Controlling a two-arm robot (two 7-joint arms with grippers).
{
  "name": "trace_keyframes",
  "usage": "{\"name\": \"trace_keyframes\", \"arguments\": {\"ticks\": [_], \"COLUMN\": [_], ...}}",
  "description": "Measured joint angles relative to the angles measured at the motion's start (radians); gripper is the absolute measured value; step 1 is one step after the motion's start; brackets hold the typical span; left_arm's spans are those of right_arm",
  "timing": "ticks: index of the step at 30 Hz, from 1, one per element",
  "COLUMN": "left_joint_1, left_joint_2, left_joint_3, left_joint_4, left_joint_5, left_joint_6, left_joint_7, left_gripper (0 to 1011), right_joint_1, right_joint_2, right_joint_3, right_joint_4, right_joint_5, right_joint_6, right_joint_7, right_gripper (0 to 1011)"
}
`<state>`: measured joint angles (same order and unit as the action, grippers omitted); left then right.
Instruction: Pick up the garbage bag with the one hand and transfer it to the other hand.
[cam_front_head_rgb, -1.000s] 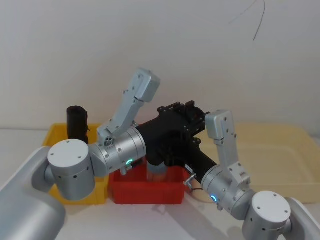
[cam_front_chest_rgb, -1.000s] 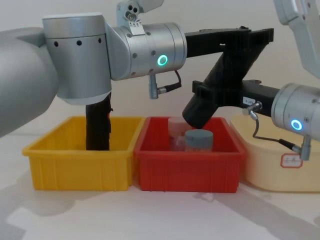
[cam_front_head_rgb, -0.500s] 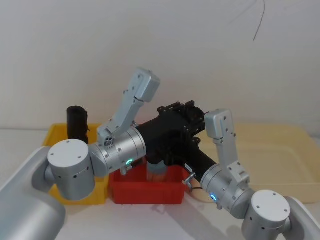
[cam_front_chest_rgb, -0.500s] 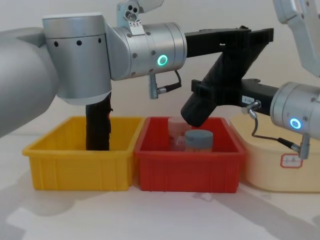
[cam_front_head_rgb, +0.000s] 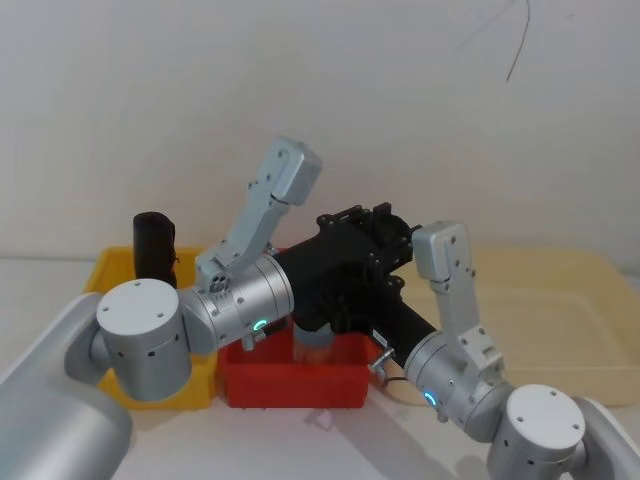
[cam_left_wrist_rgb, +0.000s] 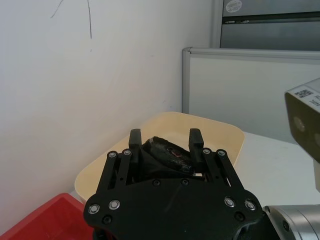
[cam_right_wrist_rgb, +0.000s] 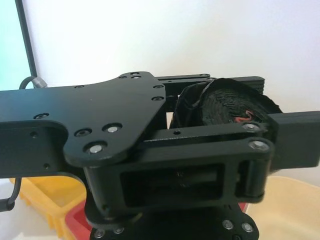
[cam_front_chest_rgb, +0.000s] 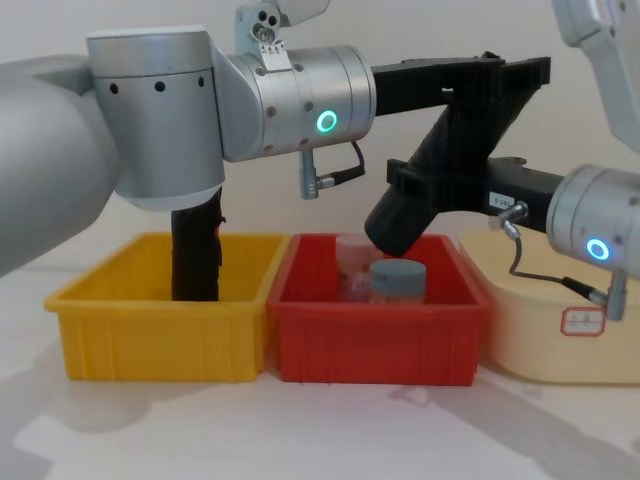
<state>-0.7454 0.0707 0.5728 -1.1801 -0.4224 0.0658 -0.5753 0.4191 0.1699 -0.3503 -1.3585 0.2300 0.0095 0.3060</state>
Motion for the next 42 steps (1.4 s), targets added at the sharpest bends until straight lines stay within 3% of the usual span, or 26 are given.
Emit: {"name": "trace_keyframes", "arguments": {"ticks": [24,32,35,42], "left_joint_1": [0.000,0.000,0.000,0.000], "left_joint_2": [0.000,0.000,0.000,0.000], "left_joint_3": [-0.002,-0.002,-0.002,-0.002], "left_joint_4": [0.001,0.000,0.000,0.000], "left_joint_5": [0.000,0.001,0.001,0.000], "left_joint_6": [0.001,0.001,0.001,0.000], "left_joint_7": [0.001,0.002,0.002,0.002], "left_gripper": [563,743,870,1001], "right_joint_1": [-0.056,-0.062,-0.064,-0.067], "right_joint_2": [0.007,0.006,0.006,0.005], "right_joint_3": [0.035,0.039,0.042,0.048], "right_joint_4": [-0.058,-0.063,-0.063,-0.064], "right_joint_5": [-0.008,-0.008,-0.008,-0.010], "right_joint_6": [0.024,0.028,0.028,0.028], "right_joint_7": [-0.033,-0.036,-0.038,-0.043], "right_gripper": [536,535,535,535]}}
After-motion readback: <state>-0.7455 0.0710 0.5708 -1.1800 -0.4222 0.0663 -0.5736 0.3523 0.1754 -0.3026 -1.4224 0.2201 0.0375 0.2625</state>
